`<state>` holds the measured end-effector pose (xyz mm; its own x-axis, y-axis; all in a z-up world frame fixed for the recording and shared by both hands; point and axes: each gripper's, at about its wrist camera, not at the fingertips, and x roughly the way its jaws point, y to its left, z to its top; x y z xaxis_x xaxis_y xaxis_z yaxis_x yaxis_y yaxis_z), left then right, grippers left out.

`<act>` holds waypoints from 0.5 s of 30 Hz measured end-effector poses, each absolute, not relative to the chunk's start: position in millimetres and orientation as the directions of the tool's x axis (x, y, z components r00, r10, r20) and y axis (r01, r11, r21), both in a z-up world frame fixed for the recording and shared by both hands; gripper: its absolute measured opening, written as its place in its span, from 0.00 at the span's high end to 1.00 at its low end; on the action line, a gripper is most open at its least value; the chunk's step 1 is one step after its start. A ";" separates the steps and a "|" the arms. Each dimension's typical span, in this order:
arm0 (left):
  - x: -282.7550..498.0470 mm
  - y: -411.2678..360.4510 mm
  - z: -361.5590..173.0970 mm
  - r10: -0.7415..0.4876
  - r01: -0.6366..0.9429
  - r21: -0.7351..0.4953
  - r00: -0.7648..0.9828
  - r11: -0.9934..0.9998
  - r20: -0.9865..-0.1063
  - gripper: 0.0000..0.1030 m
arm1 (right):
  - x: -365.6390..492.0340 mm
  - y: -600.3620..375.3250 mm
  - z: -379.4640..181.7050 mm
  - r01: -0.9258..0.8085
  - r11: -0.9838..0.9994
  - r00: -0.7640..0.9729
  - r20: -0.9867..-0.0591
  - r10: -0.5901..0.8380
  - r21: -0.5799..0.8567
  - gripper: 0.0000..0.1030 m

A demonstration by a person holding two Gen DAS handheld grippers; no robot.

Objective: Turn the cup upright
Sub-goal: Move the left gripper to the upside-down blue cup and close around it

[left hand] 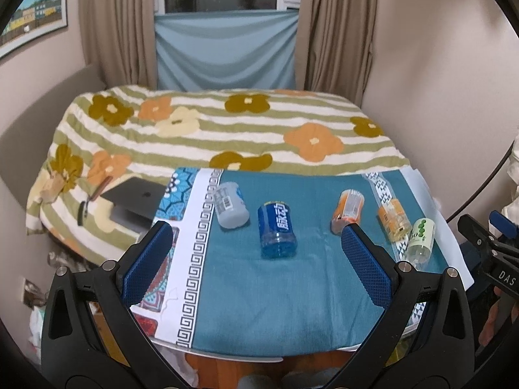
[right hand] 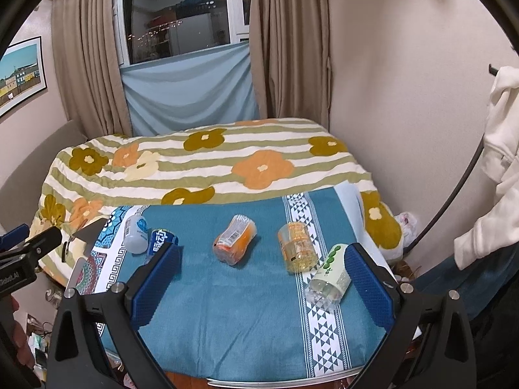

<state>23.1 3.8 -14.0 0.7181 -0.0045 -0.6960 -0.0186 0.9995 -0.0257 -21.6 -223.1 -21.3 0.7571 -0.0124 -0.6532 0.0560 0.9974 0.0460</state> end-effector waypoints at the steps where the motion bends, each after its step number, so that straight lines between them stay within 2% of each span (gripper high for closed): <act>1: 25.3 4.1 -16.0 -0.002 -0.020 -0.023 0.710 1.000 -0.704 0.00 | -19.2 -224.2 -23.7 0.053 0.998 0.751 -0.661 -0.011 0.044 0.01; 11: 80.0 -8.8 -69.6 0.001 -0.012 -0.007 0.569 1.000 -0.822 0.00 | 4.3 -237.4 -71.7 0.013 0.999 0.693 -0.721 0.020 0.040 0.01; 15: 103.6 -17.4 -92.1 -0.008 -0.005 -0.013 0.535 1.000 -0.845 0.00 | 12.6 -241.4 -93.6 -0.008 0.998 0.673 -0.738 0.046 0.055 0.01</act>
